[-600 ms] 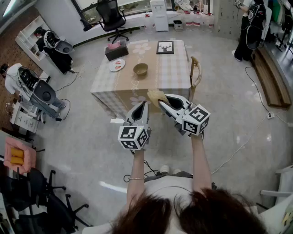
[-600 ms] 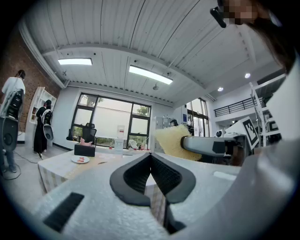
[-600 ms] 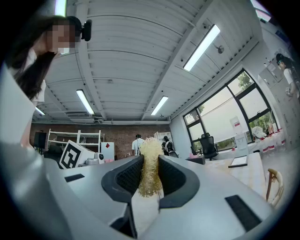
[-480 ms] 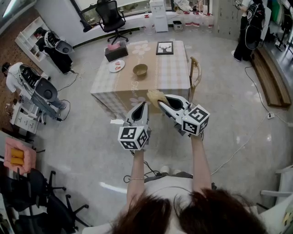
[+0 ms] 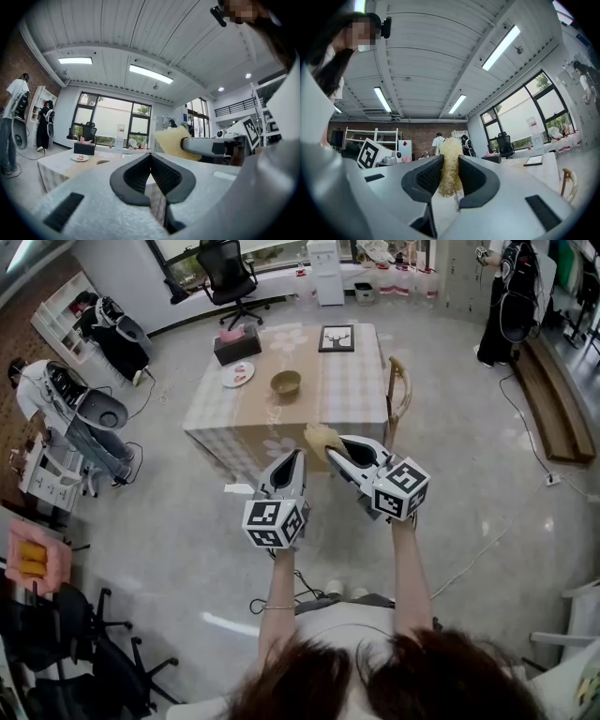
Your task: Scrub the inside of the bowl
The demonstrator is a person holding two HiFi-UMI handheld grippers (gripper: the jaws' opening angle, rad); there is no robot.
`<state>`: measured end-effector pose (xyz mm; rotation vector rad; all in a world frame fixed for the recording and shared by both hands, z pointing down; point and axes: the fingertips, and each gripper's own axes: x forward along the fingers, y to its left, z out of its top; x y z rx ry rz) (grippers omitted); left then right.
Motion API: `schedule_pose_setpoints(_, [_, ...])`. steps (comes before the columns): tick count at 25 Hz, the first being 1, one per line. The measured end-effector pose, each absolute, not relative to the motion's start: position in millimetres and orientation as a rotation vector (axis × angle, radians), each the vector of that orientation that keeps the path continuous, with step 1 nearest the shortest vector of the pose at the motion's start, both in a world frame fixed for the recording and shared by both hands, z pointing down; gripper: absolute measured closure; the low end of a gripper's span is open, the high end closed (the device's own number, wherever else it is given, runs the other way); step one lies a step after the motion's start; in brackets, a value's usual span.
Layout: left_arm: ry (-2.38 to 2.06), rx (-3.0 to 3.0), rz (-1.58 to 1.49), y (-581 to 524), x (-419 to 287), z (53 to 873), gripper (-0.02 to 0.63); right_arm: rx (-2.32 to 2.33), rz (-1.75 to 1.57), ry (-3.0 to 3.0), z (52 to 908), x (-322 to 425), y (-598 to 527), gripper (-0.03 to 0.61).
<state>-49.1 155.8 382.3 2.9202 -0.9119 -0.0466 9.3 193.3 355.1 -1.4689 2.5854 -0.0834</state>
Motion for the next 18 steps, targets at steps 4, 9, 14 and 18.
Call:
schedule_pose_setpoints(4, [-0.923, 2.9, -0.048, 161, -46, 385, 0.603, -1.508, -0.088, 2.577, 358, 18, 198, 0.488])
schedule_pose_setpoints(9, [-0.947, 2.878, -0.038, 164, -53, 389, 0.603, -1.582, -0.116, 2.557, 366, 21, 194, 0.488])
schedule_pose_setpoints(14, [-0.98, 2.858, -0.041, 147, -56, 391, 0.603, -1.575, -0.129, 2.549, 368, 24, 177, 0.488])
schedule_pose_setpoints(18, [-0.99, 2.859, -0.044, 131, -52, 393, 0.603, -1.575, -0.135, 2.536, 371, 32, 161, 0.488])
